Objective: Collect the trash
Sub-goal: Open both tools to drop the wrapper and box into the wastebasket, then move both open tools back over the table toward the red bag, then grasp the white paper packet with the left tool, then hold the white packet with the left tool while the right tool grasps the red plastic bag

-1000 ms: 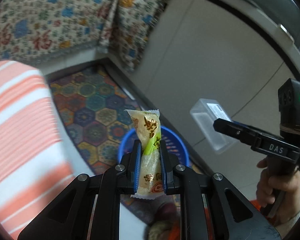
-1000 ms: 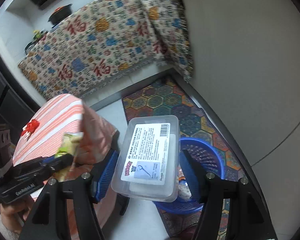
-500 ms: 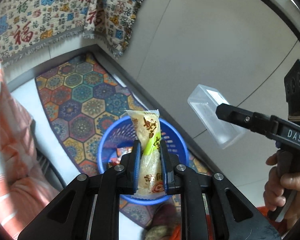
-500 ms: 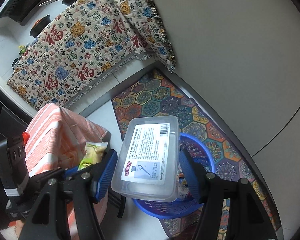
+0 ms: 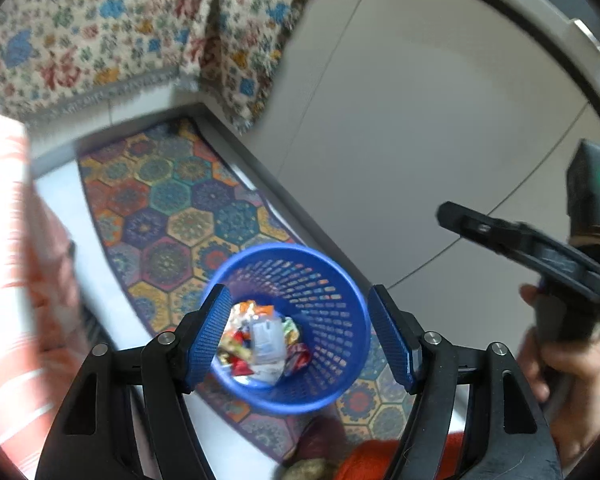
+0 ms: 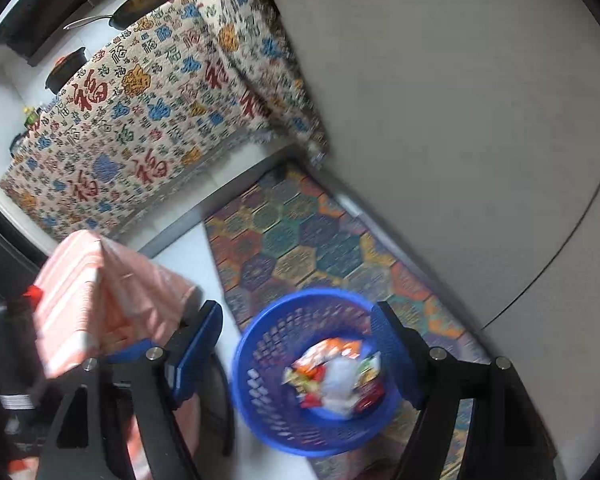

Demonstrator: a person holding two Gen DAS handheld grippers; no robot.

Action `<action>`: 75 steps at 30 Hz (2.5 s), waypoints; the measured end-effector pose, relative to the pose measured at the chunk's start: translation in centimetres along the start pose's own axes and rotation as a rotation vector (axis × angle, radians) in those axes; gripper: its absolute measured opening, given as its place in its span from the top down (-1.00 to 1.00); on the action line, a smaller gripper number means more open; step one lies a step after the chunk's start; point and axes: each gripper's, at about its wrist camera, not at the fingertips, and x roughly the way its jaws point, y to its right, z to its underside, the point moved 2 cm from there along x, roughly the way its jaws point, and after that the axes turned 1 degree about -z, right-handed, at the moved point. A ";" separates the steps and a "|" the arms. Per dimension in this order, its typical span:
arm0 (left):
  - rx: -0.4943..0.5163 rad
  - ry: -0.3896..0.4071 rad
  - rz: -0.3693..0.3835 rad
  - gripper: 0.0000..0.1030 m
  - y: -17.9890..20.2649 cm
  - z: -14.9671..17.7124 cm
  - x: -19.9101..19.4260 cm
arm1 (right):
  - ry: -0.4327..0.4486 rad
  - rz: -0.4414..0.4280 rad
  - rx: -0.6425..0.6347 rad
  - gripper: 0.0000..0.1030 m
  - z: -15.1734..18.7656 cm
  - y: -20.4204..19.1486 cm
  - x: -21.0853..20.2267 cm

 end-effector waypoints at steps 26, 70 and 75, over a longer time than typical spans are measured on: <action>-0.301 0.077 -0.626 -0.76 -38.3 11.6 -25.6 | -0.173 -0.235 -0.740 -0.52 18.4 -43.9 4.7; -0.305 0.129 -0.456 0.00 -41.7 12.9 -31.6 | -0.187 -0.266 -0.660 -0.73 16.2 -48.9 8.3; -0.270 0.208 -0.472 -0.30 -41.9 12.2 -31.8 | -0.144 -0.337 -0.561 -0.73 11.1 -53.8 10.5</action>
